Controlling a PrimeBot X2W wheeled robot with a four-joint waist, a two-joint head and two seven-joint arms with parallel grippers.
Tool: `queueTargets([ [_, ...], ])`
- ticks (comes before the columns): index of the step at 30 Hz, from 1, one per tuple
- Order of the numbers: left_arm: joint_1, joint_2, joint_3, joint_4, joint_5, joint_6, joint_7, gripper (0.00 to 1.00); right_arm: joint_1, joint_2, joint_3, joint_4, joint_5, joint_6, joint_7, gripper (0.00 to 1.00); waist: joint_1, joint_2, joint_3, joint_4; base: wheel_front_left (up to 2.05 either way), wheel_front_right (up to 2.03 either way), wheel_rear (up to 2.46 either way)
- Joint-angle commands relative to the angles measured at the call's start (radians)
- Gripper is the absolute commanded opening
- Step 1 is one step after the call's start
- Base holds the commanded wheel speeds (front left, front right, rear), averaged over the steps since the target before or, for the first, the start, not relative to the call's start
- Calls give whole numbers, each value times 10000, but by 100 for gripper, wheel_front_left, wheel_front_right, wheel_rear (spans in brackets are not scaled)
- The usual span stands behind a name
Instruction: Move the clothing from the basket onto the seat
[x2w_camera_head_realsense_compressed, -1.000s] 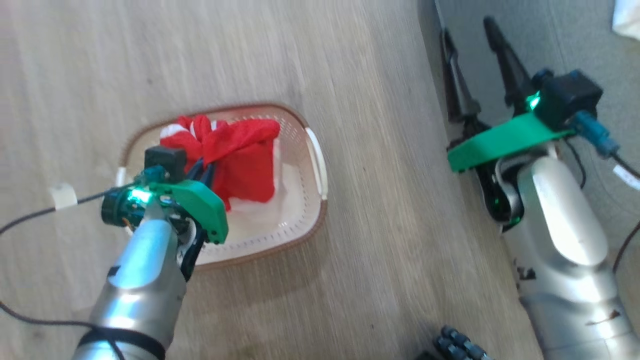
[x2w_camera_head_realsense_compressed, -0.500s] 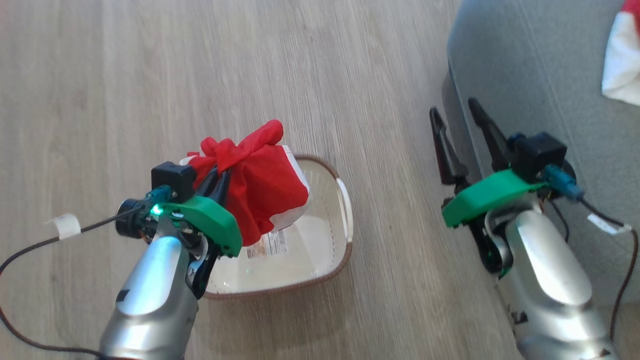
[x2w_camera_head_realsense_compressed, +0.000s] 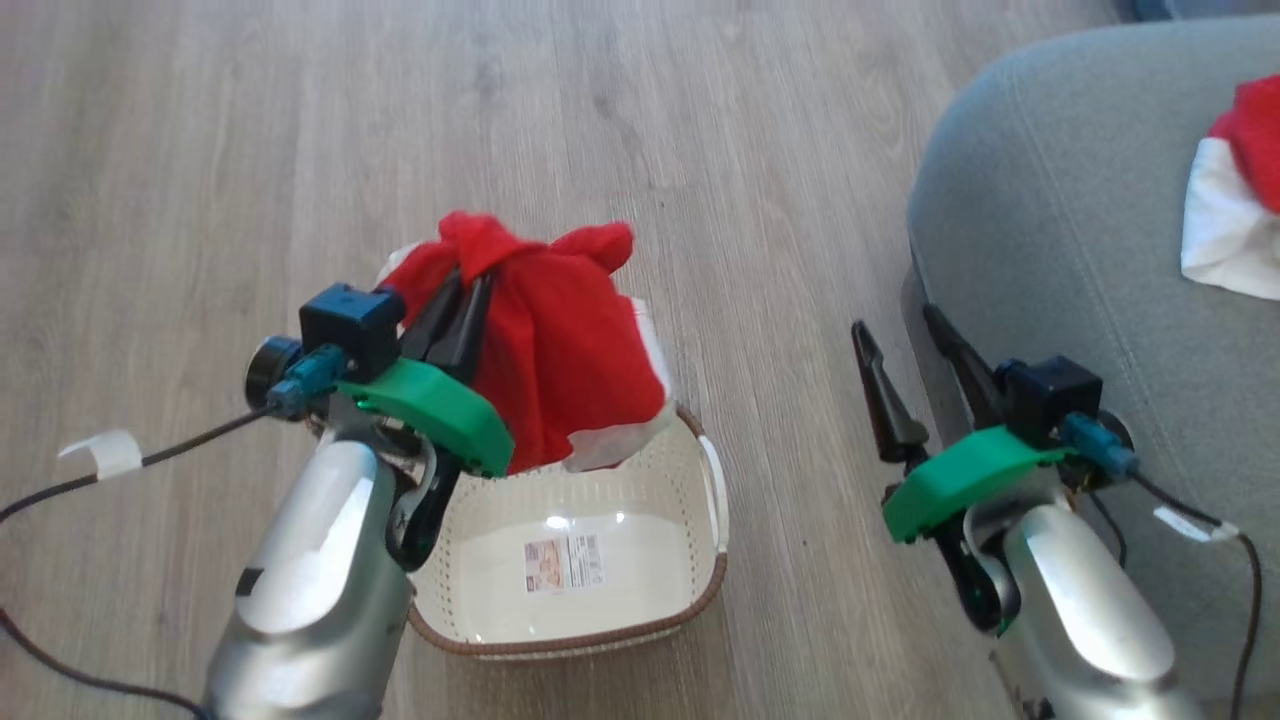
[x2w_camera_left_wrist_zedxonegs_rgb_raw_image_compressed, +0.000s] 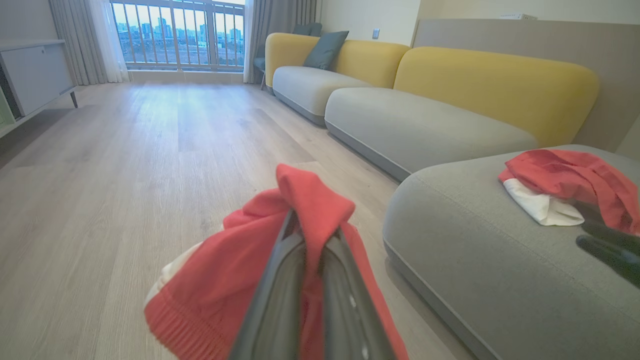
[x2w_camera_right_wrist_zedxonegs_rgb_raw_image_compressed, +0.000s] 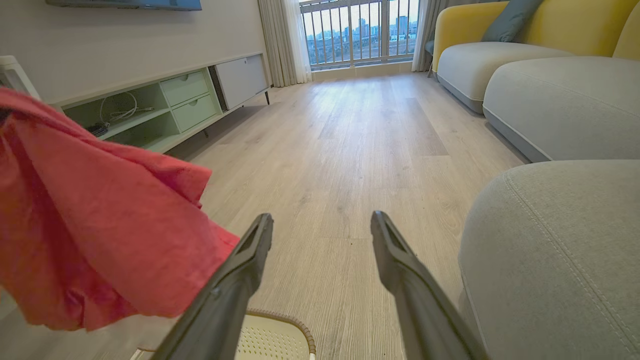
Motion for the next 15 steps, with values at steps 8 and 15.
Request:
queueTargets([
  [8,-888,120,-2,-1931,-43,-11,-131,0,215,-20,236,-226,147,-4,-65,100,1,-1,-426,91,0,0,0],
  [15,-1336,166,-123,-3075,-6,-11,-132,0,467,-7,213,-195,177,-4,-65,100,1,-1,-523,125,0,0,0],
])
